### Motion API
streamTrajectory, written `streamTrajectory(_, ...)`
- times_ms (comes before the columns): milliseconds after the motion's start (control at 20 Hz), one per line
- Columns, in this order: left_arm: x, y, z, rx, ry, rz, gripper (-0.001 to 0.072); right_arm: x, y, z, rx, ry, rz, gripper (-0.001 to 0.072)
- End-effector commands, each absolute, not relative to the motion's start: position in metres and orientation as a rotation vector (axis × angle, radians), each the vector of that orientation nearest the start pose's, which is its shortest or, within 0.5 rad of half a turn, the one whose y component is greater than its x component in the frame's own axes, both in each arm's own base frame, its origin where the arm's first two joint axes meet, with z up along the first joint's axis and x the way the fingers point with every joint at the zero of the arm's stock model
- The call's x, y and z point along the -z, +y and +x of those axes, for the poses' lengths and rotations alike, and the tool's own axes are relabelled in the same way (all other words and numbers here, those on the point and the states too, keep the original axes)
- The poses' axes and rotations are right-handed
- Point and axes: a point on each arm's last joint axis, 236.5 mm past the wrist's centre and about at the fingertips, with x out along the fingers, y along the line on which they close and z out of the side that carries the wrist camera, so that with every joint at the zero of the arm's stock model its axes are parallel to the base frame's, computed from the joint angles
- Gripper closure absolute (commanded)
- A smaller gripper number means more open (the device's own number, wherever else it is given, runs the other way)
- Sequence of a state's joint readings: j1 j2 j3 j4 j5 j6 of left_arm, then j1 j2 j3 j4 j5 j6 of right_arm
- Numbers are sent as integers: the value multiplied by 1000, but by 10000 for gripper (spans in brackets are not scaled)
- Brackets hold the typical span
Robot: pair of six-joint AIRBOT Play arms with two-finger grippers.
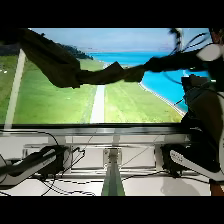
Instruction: Fold the clothes and pants, and hang the long-sleeved shirts on hangers.
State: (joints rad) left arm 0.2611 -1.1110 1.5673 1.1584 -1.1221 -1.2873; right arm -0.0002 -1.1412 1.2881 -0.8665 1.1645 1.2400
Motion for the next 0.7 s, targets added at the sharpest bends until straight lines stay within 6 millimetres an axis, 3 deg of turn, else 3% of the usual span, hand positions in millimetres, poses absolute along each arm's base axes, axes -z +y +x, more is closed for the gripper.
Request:
streamTrajectory(0, -310, 81, 397, -44, 470, -187, 684, -280, 55, 376, -348, 560, 162, 700)
streamTrajectory(150, -338, 96, 373, -111, 394, -189, 684, -359, 42, 336, -287, 344, 103, 700)
streamTrajectory(350, -369, 91, 351, -130, 306, -161, 684, -443, 45, 279, -239, 58, 9, 700)
streamTrajectory(500, -395, 87, 338, -142, 217, -136, 684, -475, 41, 241, -181, -72, -56, 700)
streamTrajectory(650, -397, 89, 330, -163, 219, -113, 684, -467, 45, 221, -181, -43, -89, 701)
